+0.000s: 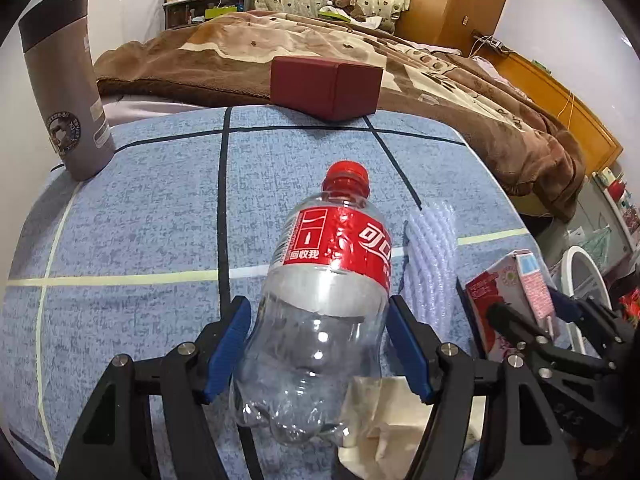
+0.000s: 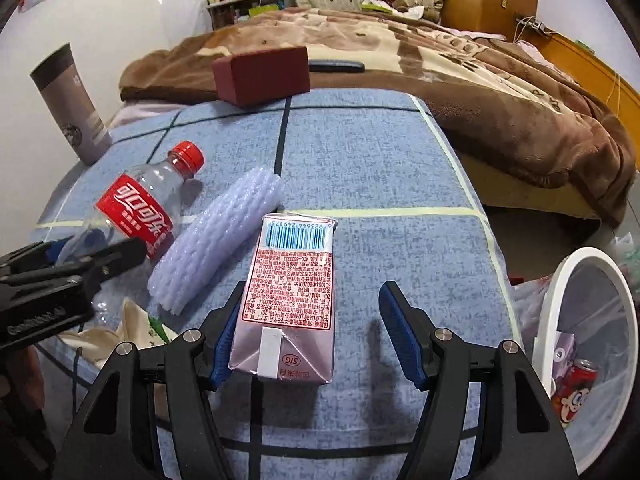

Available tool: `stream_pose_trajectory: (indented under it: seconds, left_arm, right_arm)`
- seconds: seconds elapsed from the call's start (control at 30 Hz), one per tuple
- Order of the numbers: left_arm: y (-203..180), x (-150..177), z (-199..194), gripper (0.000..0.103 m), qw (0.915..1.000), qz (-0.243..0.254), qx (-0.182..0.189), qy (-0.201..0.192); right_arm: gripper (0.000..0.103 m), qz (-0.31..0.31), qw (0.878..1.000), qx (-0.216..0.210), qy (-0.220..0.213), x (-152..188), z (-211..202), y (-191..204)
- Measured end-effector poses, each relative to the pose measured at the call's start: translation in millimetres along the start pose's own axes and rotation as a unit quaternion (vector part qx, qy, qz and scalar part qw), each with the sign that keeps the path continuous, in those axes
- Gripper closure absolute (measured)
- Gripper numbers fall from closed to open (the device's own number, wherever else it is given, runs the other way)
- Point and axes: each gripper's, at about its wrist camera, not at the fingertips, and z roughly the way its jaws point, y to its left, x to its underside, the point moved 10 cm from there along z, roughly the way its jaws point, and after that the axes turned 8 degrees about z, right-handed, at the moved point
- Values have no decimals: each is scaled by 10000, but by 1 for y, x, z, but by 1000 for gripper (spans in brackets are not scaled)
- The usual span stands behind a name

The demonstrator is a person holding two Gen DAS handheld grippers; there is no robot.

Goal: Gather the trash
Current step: 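Grasp the clear cola bottle with the left tool while the right tool grasps the pink milk carton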

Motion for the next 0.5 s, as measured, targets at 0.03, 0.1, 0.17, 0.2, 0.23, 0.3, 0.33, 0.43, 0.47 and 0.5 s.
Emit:
stream_pose_trajectory:
  seconds: [0.03,0.1,0.17,0.2,0.23,0.3,0.33,0.43,0.47,0.5]
  left_arm:
    - [1,0,1,32,10000,19,-54,-2]
    - [2,-1,3,32,10000,11,-70,-28]
    - [1,-2,4,34,10000,-10,-8,-47]
    - [0,-3,4,35,10000,-14,25,-57]
    - [-1,-3,4,37,9999,-30,75,-65]
    - [-2,-4,6,38,9998,-77,168,-70]
    - [-1,-4,5,39,9998,-104,178,-78]
    - [-2,-4,4,39,9999,-43,113,-91]
    - [-3,-3,4,39,9999,-44,112,-101]
    - [-4,-3,4,39,9999,-43,123,-105]
  right_arm:
    - [38,11,10000,-27,-45,-1,-1,1]
    - [43,7,9998,-66,-167,-3,-3,2]
    - [48,-20,9997,-99,-211,-4,-3,4]
    - [50,-17,9996,-132,-238,-4,-3,4]
    - [56,-4,9996,-160,-253,-5,-3,4]
    - [65,7,9995,-175,-273,-5,-1,4]
    - [65,-7,9994,-173,-293,-5,-1,4]
    - [65,-38,9992,-222,-316,-5,-2,5]
    - [65,-31,9992,-238,-315,-5,-2,5]
    - [65,-36,9992,-240,-327,-5,-2,5]
